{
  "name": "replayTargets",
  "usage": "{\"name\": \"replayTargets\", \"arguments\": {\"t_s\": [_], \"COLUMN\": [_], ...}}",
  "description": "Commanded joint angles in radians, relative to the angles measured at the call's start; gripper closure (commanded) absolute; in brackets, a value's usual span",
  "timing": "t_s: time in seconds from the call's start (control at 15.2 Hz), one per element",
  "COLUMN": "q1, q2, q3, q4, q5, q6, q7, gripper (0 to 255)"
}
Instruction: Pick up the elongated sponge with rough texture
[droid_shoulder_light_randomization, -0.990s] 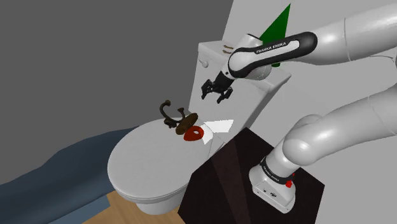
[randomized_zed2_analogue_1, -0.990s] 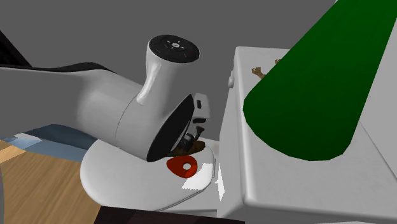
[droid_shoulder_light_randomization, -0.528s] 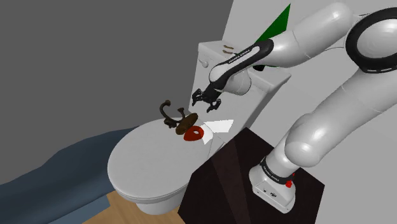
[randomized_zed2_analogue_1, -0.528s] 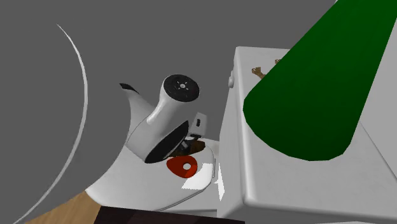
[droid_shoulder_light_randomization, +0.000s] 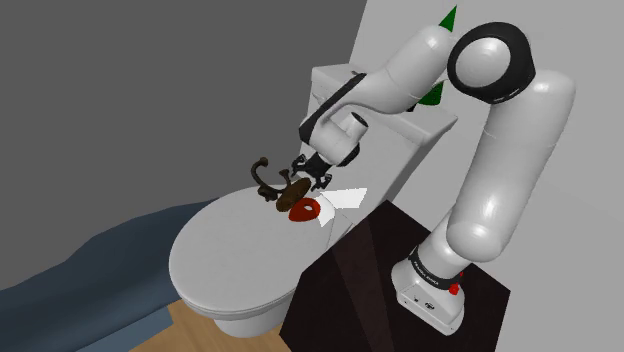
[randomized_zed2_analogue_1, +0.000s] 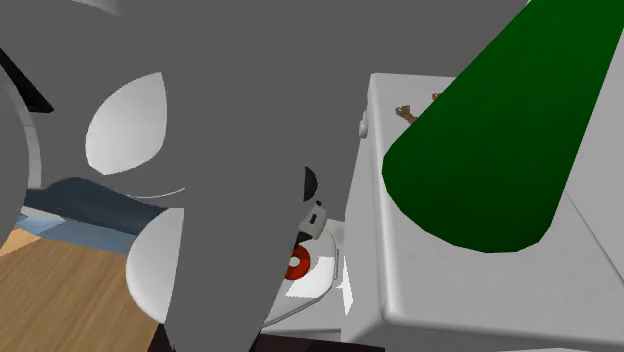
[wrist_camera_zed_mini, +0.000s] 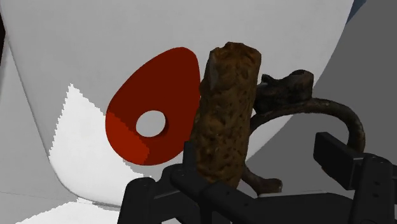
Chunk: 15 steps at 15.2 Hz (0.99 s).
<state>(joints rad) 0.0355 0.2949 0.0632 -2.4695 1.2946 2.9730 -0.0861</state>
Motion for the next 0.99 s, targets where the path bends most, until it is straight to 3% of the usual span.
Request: {"name": "replayTargets", "arguments": {"t_s": [0.0, 0.46, 0.66, 0.73, 0.92], "q1": [-0.033, -0.056, -0.054, -0.054, -0.054], "q2": [0.090, 0.206, 0.215, 0.216, 0.215], "q3": [0.041, 0.063, 0.060, 0.061, 0.061], "q4": [0.072, 0.157, 0.164, 0.164, 0.164], "q5": [0.170, 0.380, 0.397, 0.399, 0.398], "q6": [0.029, 0.046, 0.045, 0.046, 0.046], "q7": [-0.100, -0.328, -0.345, -0.347, -0.346], "gripper": [0, 0, 0, 255, 255]}}
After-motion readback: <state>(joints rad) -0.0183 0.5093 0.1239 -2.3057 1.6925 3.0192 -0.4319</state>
